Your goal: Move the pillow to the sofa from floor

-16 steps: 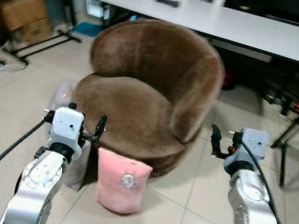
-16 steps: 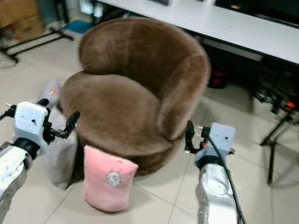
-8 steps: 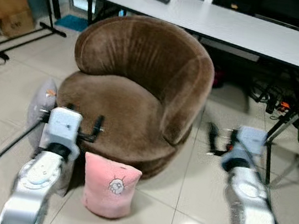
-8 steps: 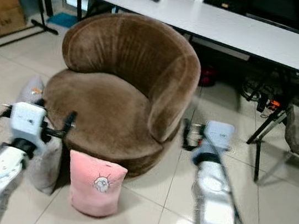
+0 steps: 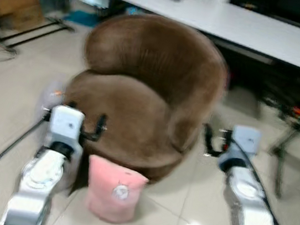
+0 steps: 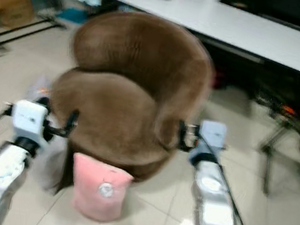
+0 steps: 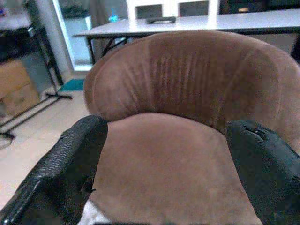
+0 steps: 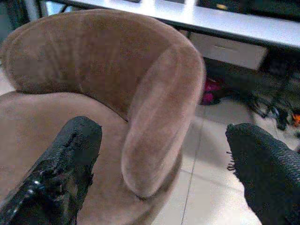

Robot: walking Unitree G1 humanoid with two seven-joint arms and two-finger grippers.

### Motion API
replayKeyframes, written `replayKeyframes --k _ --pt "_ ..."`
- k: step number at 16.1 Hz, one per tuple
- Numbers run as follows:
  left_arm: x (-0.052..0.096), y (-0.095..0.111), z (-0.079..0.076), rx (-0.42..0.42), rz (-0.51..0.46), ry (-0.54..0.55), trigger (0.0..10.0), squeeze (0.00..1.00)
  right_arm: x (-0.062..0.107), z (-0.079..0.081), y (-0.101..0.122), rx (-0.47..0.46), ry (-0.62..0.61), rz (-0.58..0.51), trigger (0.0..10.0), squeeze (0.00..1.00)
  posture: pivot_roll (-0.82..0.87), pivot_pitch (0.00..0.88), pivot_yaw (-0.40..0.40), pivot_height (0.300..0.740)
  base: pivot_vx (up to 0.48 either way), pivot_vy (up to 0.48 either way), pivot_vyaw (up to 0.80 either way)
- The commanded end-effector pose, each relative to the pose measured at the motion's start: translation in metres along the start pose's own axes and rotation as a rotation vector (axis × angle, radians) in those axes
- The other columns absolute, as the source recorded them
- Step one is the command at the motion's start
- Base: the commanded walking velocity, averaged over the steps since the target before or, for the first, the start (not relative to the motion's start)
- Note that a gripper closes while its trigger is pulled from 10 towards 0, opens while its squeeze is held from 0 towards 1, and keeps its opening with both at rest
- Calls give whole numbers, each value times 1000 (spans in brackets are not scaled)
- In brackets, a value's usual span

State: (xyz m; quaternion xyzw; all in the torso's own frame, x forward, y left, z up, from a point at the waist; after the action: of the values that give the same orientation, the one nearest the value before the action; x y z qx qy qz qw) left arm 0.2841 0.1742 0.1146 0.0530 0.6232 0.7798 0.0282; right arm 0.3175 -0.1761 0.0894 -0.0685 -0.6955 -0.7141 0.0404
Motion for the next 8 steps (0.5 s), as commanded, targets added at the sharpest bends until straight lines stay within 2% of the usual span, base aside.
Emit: replayKeyframes --k 1,2,8 --pt "1 -1 7 -13 6 18 10000 1000 -2 7 5 -9 22 -20 10000 0 15 0 -65 740 304 0 800" --pt "1 -1 6 -12 6 18 10000 1000 -2 7 5 -10 18 -20 10000 0 16 0 -67 740 304 0 800" --pt "0 -1 7 -10 5 20 10000 1000 -5 5 5 -22 8 -19 10000 0 20 0 -69 740 303 0 0"
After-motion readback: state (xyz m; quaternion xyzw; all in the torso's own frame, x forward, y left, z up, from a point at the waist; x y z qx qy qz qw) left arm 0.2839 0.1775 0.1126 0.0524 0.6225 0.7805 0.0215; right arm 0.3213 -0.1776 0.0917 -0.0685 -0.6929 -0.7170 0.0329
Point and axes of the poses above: a point about 5 cm out from each wrist's last joint towards the gripper, its own x axis pointing back from the gripper into the wrist, its own y axis along the axis of the wrist's last joint, z = x × y, the point moved 4 cm from there along -x, pointing out of the wrist towards the gripper, and after that the axes turned 3 degrees about -x, right-handed, at the moved point
